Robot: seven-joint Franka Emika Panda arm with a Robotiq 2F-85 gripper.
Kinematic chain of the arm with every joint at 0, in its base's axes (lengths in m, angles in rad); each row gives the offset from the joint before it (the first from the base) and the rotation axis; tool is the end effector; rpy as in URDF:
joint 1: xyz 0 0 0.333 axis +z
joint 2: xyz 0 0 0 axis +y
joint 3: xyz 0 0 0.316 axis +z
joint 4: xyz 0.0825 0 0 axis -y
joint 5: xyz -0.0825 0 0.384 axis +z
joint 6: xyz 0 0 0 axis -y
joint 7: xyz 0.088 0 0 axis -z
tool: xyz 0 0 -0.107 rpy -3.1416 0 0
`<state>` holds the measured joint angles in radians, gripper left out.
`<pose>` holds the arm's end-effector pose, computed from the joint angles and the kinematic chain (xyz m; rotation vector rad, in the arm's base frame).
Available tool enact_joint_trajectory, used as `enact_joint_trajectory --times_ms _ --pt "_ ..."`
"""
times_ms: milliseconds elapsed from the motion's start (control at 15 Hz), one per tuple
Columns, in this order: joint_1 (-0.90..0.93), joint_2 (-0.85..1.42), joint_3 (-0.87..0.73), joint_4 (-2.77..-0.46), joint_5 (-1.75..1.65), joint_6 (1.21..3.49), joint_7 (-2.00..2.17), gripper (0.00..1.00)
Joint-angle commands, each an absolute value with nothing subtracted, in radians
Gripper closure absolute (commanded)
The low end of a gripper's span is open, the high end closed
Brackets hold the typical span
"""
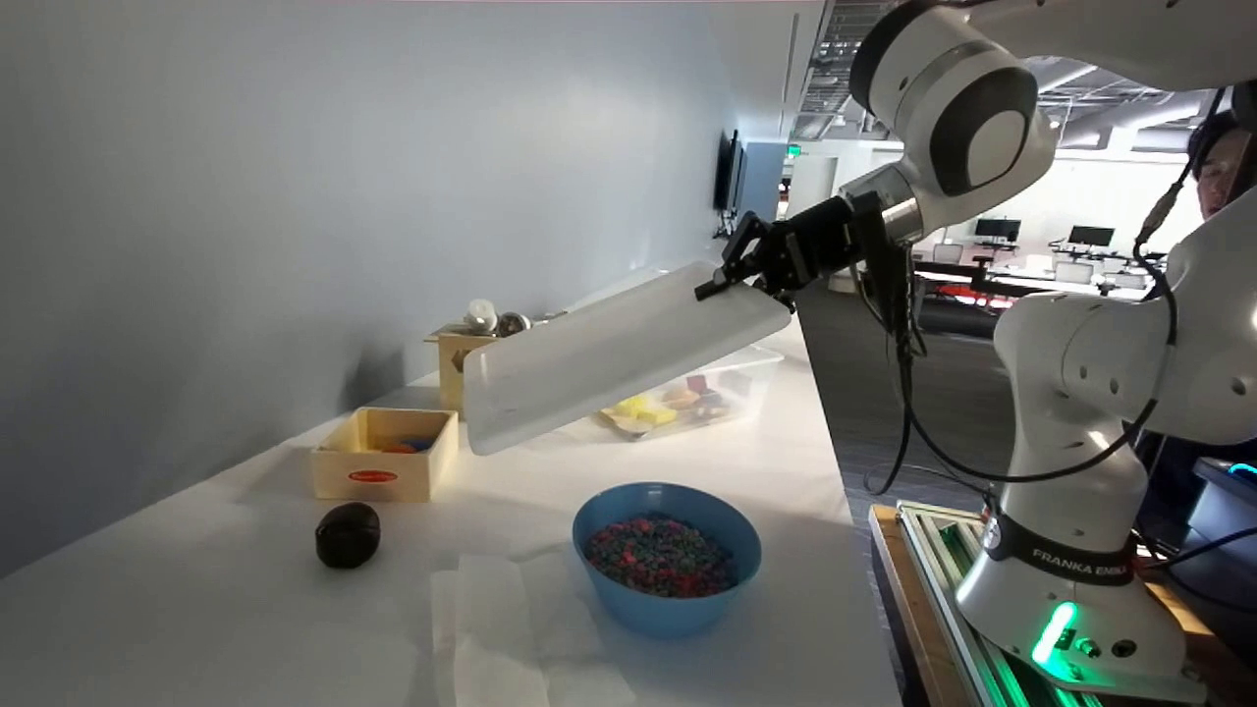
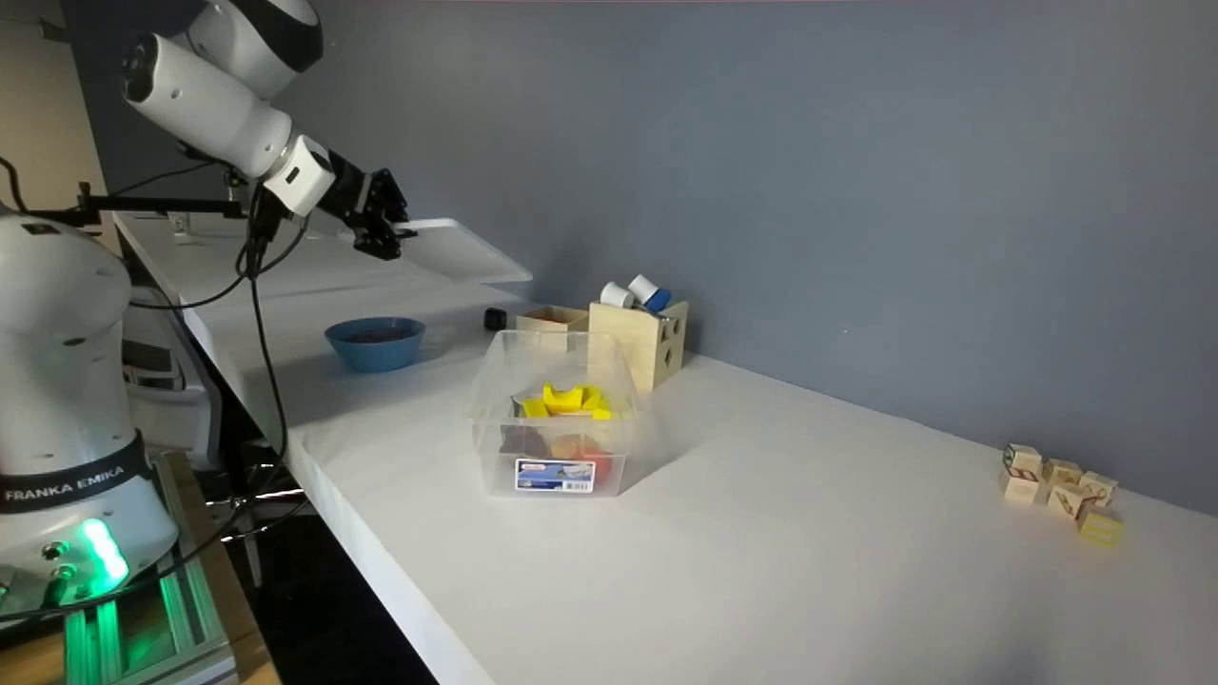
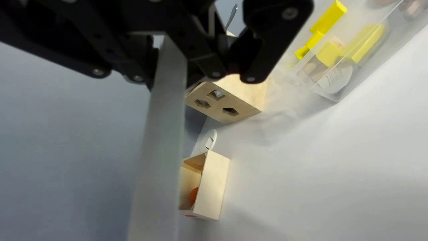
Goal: Put the white lid on the clear container.
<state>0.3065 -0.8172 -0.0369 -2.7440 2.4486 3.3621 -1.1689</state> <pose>0.2750 0.0037 0.4424 -1.9406 1.1985 -1.0150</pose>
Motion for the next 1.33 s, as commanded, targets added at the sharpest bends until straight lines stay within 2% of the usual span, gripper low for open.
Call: enact_joint_trajectory --times_ms 0,200,600,800,933,1000,1067,1267 --pt "0.322 -0.825 -0.057 -2.745 2.450 3.366 -1.184 0.94" --pt "0.348 -0.850 -0.114 -2.745 2.394 3.388 -1.238 0.99" --pt "0.640 -0.952 -0.567 -2.742 2.260 3.598 -1.549 0.99" --pt "0.714 -1.024 -0.759 -2.656 2.230 3.730 -1.722 0.99" --pt "0.725 -1.022 -0.786 -2.589 2.221 3.801 -1.740 0.99" --pt "0.698 -0.975 -0.765 -2.654 2.220 3.721 -1.691 0.99" --pt "0.702 -0.988 -0.778 -2.635 2.221 3.733 -1.705 0.94" --pt "0.702 -0.986 -0.773 -2.647 2.221 3.729 -1.704 0.94"
